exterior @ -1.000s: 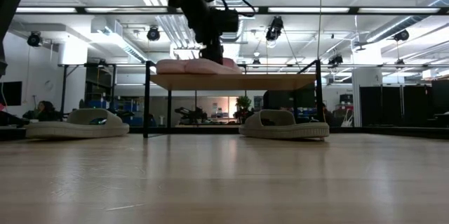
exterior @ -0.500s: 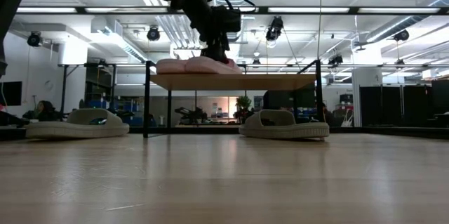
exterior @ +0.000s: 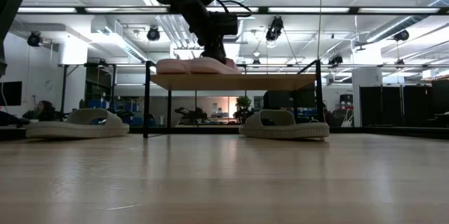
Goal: Pick and place slides into the shelf
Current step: Put the pink slides on the shelf
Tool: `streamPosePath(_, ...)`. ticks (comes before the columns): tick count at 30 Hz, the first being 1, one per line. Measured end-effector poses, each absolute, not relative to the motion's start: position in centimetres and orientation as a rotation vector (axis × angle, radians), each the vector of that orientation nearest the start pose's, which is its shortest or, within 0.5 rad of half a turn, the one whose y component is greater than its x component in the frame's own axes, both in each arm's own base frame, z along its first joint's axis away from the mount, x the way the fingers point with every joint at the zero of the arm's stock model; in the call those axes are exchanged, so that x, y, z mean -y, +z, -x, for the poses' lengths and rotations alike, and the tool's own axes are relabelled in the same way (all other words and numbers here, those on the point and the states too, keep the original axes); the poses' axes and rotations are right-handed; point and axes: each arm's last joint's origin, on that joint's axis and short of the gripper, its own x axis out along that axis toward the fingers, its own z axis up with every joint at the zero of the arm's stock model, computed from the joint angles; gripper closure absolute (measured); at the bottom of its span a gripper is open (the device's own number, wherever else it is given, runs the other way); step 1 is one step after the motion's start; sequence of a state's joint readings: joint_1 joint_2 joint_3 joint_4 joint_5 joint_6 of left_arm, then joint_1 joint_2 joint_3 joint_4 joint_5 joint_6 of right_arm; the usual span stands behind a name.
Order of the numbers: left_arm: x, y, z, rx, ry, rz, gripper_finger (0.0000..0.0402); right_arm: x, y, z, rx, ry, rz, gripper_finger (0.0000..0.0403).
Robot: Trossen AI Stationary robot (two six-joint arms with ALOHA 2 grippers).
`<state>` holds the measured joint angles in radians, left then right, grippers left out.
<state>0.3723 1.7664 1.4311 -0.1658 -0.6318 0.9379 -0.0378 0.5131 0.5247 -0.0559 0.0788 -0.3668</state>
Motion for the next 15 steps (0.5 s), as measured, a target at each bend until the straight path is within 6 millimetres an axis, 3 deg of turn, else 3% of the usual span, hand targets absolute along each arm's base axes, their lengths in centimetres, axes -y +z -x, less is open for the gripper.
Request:
streamPosePath(10,-16.68,29.45,-36.64,-0.944,0.683,-0.886,0.0389,0.72,29.17,-13.07,-0.065,-0.107,0.367,0.0394)
streamPosePath(15,-16.73,29.49,-36.55,-0.963,0.724,-0.887,0.0394,0.72,29.18,-13.07,-0.064,-0.108,0.362,0.0394)
